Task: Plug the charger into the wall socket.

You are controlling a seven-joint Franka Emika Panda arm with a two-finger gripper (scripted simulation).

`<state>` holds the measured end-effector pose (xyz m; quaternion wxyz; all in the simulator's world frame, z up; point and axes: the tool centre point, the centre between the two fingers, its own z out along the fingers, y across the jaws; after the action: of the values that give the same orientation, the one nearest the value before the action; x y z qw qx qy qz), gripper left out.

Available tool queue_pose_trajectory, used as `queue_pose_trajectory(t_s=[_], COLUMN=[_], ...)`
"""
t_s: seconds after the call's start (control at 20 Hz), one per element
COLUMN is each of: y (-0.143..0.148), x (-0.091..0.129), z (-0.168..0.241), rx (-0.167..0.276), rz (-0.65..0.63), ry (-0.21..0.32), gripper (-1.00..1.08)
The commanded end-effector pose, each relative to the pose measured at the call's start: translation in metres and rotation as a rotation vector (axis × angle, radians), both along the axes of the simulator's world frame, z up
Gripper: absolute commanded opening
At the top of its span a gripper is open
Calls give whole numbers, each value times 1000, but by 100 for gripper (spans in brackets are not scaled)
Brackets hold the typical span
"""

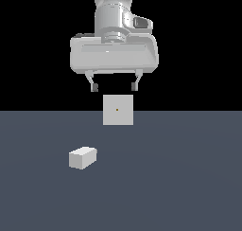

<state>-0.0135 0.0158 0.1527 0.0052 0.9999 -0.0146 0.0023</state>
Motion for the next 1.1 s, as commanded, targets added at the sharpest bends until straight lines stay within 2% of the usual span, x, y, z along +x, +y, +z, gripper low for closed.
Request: queue_pose_trajectory(t_s=[0.0, 0.35, 1.05], y=[2, 10, 35], x=[-3, -17, -47], z=[-3, -16, -56], rx=[-2, -9, -30], rz=[-13, -75, -240], ry=[-11, -63, -203], gripper=[100, 100, 100])
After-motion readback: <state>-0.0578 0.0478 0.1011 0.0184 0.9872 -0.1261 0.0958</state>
